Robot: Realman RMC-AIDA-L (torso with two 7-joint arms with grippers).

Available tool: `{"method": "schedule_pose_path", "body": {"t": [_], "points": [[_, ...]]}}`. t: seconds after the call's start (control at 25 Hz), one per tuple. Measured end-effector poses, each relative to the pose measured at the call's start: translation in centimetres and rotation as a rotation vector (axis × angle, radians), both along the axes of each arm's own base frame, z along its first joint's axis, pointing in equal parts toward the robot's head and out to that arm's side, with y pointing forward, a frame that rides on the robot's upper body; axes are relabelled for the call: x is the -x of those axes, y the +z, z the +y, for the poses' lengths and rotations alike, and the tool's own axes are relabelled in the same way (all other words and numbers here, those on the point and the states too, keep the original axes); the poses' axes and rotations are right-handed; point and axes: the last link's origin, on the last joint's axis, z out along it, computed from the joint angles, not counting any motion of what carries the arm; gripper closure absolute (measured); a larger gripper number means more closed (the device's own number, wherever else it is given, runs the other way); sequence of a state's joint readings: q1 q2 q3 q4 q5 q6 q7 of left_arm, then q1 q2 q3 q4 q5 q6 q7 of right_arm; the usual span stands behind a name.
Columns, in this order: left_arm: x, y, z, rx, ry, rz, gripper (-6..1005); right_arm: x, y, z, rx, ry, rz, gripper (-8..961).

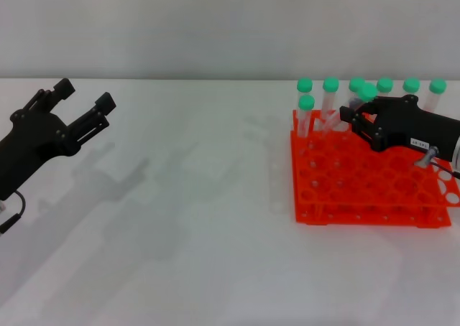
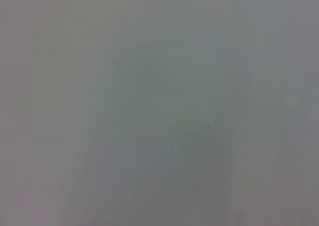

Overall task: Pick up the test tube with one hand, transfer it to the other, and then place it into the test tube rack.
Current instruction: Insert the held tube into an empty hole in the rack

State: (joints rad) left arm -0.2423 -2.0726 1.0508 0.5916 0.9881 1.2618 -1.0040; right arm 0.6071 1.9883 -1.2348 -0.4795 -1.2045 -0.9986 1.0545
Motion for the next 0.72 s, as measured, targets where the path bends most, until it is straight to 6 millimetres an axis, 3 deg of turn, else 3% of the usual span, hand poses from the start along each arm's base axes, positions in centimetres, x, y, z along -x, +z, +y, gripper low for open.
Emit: {"method": "schedule_pose_path", "body": {"t": [0.72], "points": [[-0.4,-0.04,0.51,-0.001,-0.007,0.002,118,-0.49,0.24,-0.09,0.015,-0.009,-0.021,753]]}}
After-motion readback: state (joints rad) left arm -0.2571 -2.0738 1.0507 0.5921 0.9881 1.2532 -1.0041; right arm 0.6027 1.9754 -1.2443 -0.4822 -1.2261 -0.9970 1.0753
